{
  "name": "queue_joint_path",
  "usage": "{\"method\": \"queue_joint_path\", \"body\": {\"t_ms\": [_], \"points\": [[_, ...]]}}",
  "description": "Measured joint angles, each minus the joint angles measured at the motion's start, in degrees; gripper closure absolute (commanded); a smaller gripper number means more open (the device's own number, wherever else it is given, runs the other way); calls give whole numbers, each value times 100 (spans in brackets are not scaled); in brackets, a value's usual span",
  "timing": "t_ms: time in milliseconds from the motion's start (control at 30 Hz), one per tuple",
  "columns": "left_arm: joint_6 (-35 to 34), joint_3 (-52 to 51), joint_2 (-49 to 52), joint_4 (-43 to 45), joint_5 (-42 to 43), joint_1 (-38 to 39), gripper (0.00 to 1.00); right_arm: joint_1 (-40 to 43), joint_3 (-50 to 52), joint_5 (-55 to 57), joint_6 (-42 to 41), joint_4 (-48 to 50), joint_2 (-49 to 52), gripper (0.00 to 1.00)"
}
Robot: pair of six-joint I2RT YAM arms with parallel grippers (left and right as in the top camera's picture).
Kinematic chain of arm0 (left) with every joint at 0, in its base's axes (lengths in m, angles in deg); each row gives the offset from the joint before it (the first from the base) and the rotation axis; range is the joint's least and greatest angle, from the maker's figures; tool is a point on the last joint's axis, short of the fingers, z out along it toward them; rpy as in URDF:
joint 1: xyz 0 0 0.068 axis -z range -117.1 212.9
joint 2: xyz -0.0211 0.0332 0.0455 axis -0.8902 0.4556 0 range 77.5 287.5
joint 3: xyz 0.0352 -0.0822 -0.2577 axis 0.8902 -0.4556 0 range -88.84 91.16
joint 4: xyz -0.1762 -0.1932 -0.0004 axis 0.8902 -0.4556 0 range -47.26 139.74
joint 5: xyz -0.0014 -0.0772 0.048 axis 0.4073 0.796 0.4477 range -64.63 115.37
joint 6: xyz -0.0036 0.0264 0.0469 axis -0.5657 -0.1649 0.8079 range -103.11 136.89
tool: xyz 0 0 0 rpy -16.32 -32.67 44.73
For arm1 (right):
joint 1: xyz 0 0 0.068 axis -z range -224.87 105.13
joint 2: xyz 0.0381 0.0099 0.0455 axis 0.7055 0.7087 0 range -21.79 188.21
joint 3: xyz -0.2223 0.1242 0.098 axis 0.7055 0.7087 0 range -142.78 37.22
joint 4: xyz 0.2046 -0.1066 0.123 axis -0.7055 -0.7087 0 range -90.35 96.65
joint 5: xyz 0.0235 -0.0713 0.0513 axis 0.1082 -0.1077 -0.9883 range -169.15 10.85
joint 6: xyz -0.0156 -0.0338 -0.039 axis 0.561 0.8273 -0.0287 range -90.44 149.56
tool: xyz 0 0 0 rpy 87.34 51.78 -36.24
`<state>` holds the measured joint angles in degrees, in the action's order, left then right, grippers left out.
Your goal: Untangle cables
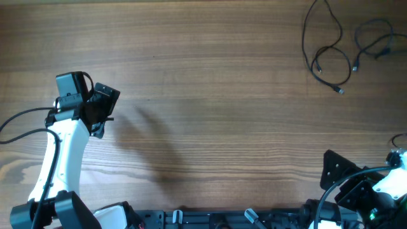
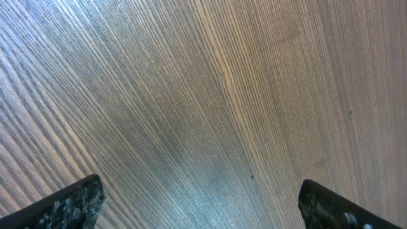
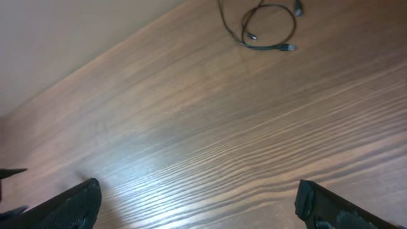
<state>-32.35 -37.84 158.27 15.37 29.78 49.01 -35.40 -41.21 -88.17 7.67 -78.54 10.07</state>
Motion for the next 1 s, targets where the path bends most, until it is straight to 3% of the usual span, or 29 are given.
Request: {"method": "queue_joint_path", "body": {"t_ms": [267, 500, 700, 1000], "points": [[-2, 0, 0, 0, 0, 0, 0, 0, 22, -190, 273, 313, -79, 0], [-2, 0, 0, 0, 0, 0, 0, -2, 839, -251, 573, 1615, -916, 0], [-2, 0, 0, -2, 2, 0, 0, -240, 3075, -435, 616, 4588, -1443, 0], [-2, 0, 0, -2, 0, 0, 0, -485, 5897, -494, 658, 7681, -2461, 1]]}}
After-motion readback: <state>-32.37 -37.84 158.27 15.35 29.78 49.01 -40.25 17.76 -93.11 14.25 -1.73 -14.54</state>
